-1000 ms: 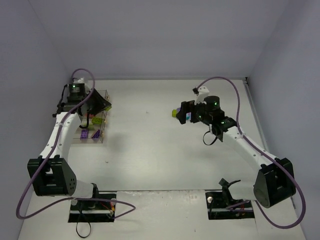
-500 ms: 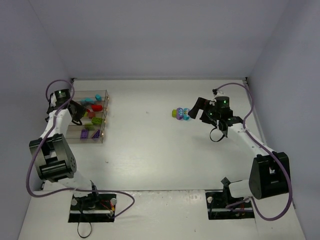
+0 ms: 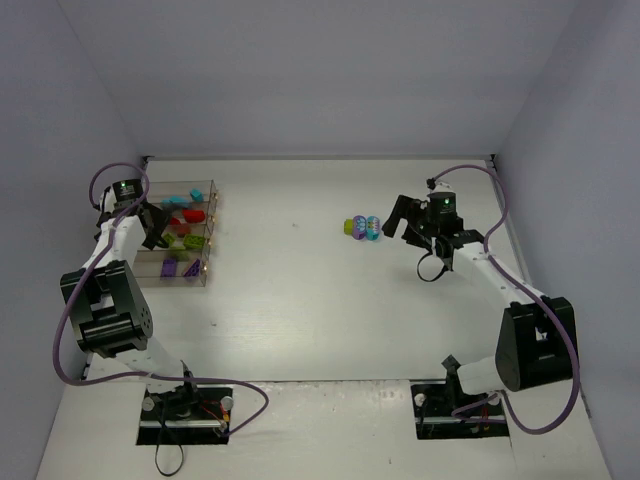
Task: Sort the legos into containers by color
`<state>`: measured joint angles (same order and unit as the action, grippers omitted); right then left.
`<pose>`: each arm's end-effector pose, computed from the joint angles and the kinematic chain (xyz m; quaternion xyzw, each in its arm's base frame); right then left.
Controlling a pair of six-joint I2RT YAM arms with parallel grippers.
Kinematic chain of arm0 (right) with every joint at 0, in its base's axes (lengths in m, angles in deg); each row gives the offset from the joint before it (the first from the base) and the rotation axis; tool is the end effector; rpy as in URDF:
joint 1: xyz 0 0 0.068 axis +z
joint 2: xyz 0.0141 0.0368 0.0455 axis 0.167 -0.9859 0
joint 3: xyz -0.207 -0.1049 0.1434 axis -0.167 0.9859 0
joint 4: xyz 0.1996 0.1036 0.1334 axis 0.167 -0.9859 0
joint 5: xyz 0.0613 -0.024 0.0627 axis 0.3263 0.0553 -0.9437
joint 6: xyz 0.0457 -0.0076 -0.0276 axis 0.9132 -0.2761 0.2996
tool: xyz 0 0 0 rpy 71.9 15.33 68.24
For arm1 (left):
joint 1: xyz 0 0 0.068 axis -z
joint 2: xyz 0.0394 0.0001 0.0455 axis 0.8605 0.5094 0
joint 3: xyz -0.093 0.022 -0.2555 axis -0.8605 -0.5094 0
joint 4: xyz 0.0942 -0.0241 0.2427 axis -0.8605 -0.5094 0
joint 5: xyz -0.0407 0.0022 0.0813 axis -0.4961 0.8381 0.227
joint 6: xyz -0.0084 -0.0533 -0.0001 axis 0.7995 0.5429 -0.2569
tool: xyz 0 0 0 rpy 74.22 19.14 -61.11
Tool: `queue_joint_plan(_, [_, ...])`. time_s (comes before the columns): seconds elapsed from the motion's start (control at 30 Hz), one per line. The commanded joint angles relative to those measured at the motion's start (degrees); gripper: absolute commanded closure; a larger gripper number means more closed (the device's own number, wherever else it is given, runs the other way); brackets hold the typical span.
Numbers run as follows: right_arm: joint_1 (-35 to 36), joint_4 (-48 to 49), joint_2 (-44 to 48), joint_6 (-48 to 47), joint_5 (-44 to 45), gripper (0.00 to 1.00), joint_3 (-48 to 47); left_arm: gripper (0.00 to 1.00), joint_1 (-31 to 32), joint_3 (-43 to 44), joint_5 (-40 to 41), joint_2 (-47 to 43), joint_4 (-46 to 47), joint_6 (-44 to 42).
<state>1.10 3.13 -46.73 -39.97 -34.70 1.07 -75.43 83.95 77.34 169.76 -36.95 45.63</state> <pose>0.3072 0.0641 0.2574 0.0639 0.8408 0.2325 0.4847 0.3486 0.1020 0.2472 -0.5248 0.7636 -0.0952 0.3638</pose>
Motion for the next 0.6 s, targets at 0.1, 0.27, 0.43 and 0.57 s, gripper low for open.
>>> queue_joint_plan(0.1, [1.41,1.0,-6.66,-4.9,1.83,0.02,-7.89,0.45,-0.03,2.2,-0.79,-4.91,0.54,-1.34])
queue_joint_plan(0.27, [3.33,0.73,-11.93,-13.75,-1.41,0.05,-12.55,0.42,-0.03,1.67,-2.37,-6.85,-1.39,-4.06])
queue_joint_plan(0.43, [4.13,0.12,-16.24,-30.72,-9.94,0.06,-18.17,0.42,1.98,0.7,-6.06,-11.59,-3.31,-6.69])
queue_joint_plan(0.57, [3.52,-1.97,-20.72,-44.08,-16.53,0.02,-22.13,0.42,8.22,2.29,-6.32,-13.09,-7.01,-11.35])
